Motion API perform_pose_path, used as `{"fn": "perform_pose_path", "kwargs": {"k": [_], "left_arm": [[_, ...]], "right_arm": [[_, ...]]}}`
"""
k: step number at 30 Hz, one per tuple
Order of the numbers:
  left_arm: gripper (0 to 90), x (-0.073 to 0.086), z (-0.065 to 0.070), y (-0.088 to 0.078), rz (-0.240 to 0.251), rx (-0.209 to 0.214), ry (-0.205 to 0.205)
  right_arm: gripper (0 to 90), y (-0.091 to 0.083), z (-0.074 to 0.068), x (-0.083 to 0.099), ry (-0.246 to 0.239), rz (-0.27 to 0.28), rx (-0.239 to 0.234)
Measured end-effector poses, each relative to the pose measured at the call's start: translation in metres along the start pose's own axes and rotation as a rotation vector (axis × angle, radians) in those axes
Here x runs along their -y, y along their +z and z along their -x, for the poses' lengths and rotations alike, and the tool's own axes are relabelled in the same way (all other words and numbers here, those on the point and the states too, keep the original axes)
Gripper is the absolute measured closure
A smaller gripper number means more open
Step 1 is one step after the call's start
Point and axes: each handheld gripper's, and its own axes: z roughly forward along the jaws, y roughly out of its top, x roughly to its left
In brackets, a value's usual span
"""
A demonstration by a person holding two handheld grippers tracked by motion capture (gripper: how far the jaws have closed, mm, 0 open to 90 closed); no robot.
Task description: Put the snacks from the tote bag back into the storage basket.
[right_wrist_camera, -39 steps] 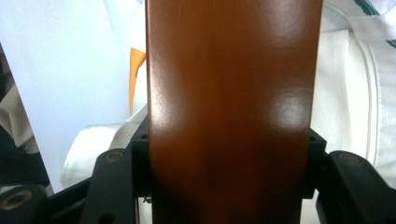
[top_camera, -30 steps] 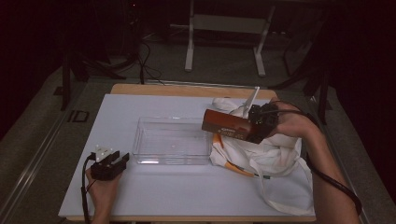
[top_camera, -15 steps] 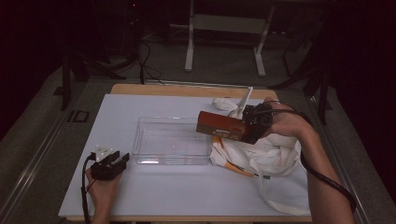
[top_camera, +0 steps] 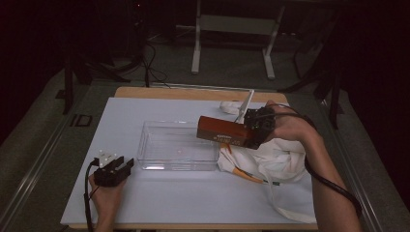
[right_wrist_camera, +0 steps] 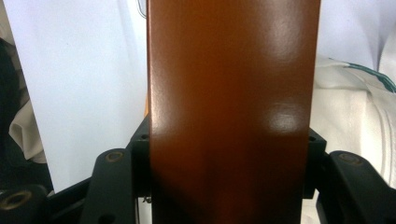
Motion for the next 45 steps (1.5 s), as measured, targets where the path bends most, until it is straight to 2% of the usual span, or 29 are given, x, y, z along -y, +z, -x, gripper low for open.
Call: {"fn": "perform_pose_path", "kwargs": {"k": [24,45], "left_arm": [[57.2,0.0,0.0,0.0,0.0,0.001,-0.001],[57.2,0.0,0.0,0.0,0.0,0.002,-0.001]], "right_arm": [[43.4,0.011,-0.005,-0.024,-0.036,-0.008,-0.019],[43.3,0.021,-0.005,-0.035,-0.056,-0.023,-0.033]]}}
